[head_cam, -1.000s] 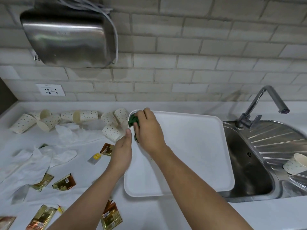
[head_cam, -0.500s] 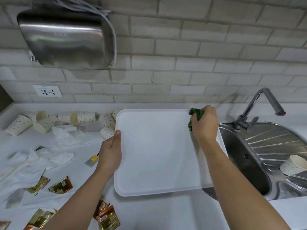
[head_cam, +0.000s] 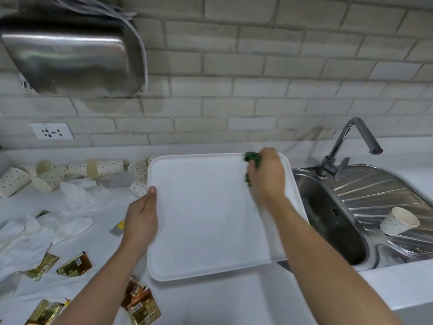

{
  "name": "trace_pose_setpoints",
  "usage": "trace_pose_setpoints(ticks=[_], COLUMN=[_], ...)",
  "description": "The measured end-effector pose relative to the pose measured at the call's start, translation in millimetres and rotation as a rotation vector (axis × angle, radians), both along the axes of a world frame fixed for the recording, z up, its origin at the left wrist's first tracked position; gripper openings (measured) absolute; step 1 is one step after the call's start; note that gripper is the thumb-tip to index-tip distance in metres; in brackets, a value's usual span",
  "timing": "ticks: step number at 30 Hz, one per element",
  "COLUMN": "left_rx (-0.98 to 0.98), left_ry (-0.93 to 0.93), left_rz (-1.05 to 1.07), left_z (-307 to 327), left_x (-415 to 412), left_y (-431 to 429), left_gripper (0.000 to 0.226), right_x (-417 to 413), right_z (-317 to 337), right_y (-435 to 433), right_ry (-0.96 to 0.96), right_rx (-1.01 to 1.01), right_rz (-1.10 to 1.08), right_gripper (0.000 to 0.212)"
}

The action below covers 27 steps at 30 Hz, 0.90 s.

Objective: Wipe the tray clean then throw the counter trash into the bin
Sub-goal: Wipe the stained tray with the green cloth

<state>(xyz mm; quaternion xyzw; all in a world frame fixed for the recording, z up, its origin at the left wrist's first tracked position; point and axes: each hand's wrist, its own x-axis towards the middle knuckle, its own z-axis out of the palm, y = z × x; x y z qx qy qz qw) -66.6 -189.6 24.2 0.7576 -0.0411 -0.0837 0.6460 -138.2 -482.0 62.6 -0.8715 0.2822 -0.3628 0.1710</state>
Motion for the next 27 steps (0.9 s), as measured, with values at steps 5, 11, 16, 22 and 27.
trace_pose_setpoints(ticks=[5, 11, 16, 22, 27], left_rx=[0.054, 0.003, 0.055, -0.029, -0.043], left_ry=[0.002, 0.003, -0.016, 0.054, 0.010], left_rz=[0.012, 0.091, 0.059, 0.098, 0.160], left_z=[8.1, 17.3, 18.4, 20.9, 27.9], left_x=[0.4, -4.3, -16.7, -39.3, -56.5], left_y=[15.0, 11.2, 5.3, -5.2, -13.0], left_gripper=[0.055, 0.063, 0.060, 0.048, 0.048], right_x=[-38.2, -106.6, -119.6, -81.2, -81.0], right_z=[-14.8, -84.3, -87.9, -10.8, 5.5], right_y=[-42.1, -8.7, -14.4, -50.5, -62.8], right_ry=[0.071, 0.184, 0.154, 0.044, 0.010], right_rx=[-0.047, 0.026, 0.074, -0.098, -0.098], right_rz=[-0.107, -0.094, -0.068, -0.027, 0.014], right_gripper=[0.015, 0.016, 0.013, 0.017, 0.020])
